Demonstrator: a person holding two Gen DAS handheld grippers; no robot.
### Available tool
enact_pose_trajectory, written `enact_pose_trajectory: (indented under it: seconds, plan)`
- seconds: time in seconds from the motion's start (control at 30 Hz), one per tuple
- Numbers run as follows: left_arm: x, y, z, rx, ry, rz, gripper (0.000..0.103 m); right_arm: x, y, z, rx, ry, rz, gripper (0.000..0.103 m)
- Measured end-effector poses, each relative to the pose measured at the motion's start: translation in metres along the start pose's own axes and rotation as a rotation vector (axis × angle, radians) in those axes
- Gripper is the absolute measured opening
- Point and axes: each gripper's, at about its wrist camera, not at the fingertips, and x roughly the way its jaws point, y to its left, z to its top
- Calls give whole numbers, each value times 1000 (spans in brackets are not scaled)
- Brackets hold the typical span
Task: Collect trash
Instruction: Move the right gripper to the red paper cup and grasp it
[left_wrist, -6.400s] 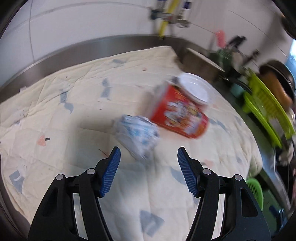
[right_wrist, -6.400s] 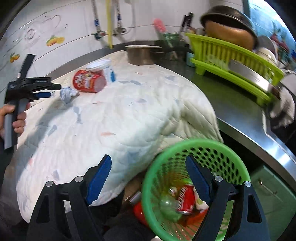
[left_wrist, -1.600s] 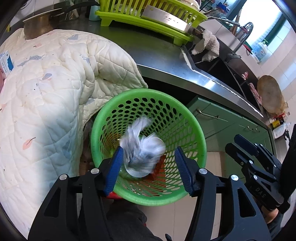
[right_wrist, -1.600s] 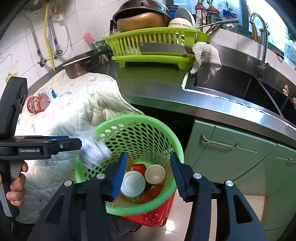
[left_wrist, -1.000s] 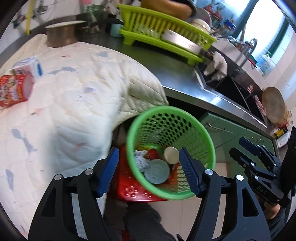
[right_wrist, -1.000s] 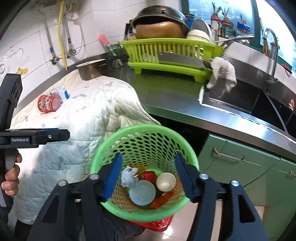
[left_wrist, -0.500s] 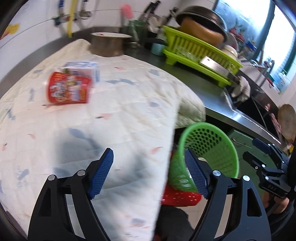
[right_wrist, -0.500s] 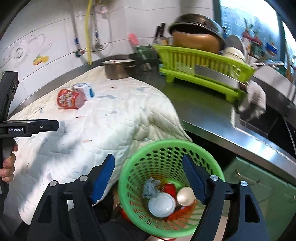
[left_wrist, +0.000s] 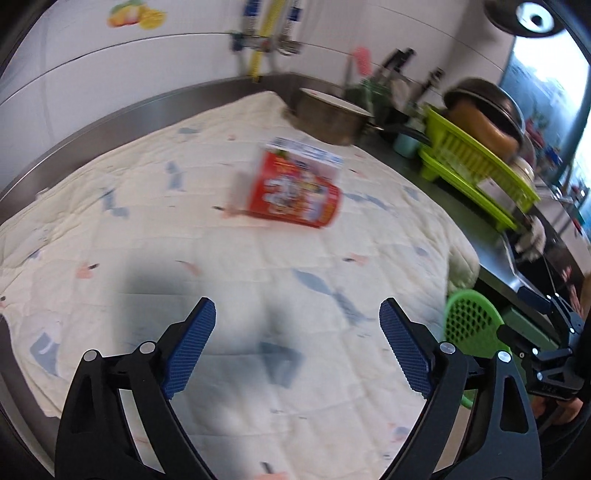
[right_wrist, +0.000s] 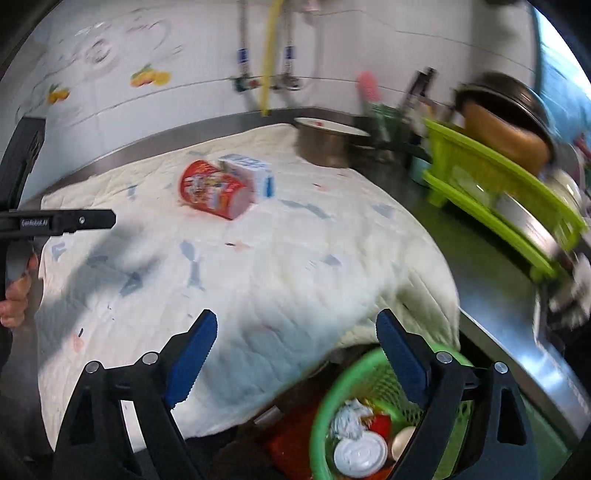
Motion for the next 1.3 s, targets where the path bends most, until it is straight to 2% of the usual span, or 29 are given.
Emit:
enact_pose_trajectory:
  seconds: [0.47,0.73,0.87,0.93,1.3]
  plan:
    - [11,99,8,-134,-21,97,91,98,101,92,-369,42,123,85]
    - [14,139,8,-184,-26,137,91,160,133,136,-558,60,126,85]
    - [18,151,6,-196,-20,150,91,189,144,144,-667,107,111,86]
    - [20,156,6,-202,-17,154,91,204,149,145,-724,120,76,86]
    - [29,167,1,-220,0,156,91,248,168,142,-871,150,1,86]
